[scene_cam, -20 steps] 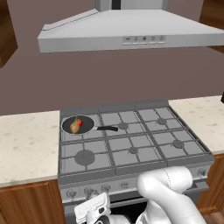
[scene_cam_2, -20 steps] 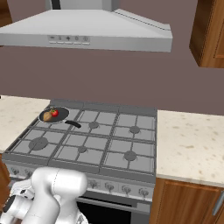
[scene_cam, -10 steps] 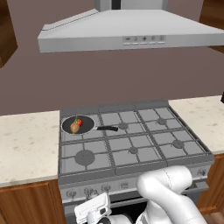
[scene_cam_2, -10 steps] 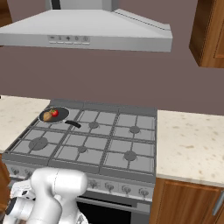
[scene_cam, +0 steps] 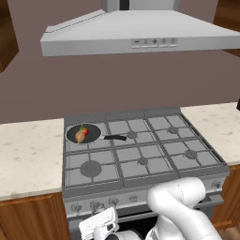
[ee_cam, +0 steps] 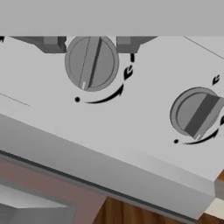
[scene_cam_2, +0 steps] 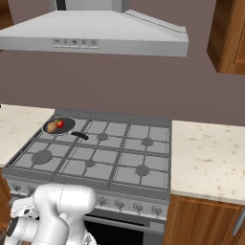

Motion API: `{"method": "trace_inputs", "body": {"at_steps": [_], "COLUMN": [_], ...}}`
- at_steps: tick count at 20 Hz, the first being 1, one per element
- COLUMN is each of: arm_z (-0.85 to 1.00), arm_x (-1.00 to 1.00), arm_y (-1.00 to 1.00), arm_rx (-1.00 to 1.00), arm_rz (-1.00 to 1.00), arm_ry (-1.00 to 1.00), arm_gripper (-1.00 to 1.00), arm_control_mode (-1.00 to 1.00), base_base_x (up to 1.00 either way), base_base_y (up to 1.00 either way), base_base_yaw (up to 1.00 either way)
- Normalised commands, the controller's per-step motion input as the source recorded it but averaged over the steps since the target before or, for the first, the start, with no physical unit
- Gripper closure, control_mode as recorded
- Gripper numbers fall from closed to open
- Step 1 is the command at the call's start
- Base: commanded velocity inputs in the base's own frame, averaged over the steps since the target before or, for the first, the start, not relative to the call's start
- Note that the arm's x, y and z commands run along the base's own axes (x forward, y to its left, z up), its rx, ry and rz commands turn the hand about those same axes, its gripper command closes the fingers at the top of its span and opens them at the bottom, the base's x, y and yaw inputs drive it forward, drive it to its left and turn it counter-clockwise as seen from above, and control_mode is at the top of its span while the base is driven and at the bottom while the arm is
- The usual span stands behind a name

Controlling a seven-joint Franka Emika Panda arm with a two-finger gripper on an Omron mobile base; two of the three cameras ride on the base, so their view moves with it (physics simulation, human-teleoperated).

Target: Place the pan on the rear left burner on the stove. Then place the tomato and the onion in the pan and turn on the rear left burner.

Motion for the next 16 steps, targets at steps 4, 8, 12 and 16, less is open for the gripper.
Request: {"method": "trace_inputs", "body": {"at_steps": [4,8,12,16], "arm_z": [0.91,0.59,0.06,-0.02], "arm_x": [0.00,0.00,0.00,-0.03], "arm_y": [1.00,0.56,0.16,0.00], "arm_rx": [-0.49,-0.50,-0.43,-0.32], "arm_rz": [-0.26,-0.47,-0.64,-0.74], "arm_ry": [-0.33,-0.35,-0.21,-0.06], "arm_gripper": [1.00,1.00,1.00,1.00], "arm_control_mode": [-1.00,-1.00,-1.00,-1.00], "base_base_x": [0.00,0.00,0.00,0.00], "base_base_y": [0.00,0.00,0.00,0.00], "base_base_yaw": [0.00,0.00,0.00,0.00]}}
